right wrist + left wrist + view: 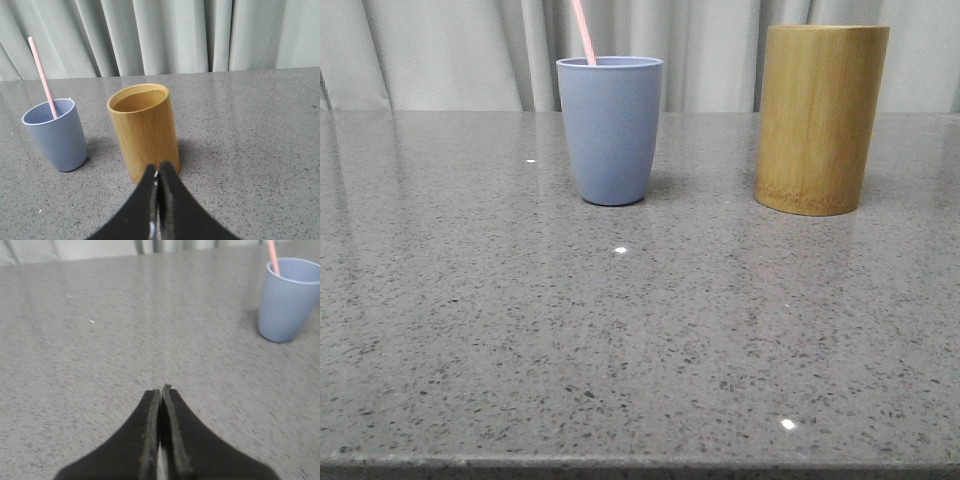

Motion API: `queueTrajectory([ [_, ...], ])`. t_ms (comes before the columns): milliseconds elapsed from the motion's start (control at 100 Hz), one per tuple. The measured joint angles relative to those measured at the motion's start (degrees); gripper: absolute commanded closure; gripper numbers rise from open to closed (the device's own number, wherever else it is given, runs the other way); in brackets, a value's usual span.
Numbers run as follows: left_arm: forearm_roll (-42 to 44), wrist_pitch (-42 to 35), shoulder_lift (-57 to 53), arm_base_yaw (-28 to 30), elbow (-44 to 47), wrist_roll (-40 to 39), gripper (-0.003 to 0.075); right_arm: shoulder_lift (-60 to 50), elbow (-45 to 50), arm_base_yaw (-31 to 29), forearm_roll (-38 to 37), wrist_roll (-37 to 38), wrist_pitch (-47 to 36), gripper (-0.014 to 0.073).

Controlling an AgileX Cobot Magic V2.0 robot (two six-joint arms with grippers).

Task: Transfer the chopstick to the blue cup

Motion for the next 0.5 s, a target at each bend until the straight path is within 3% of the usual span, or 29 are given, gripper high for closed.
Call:
queueTrajectory([
  [500,0.08,-21.83,-14.51,10.3,23.71,0.0,0.0739,0.0,0.0,0.0,0.0,0.0,0.0,0.066],
])
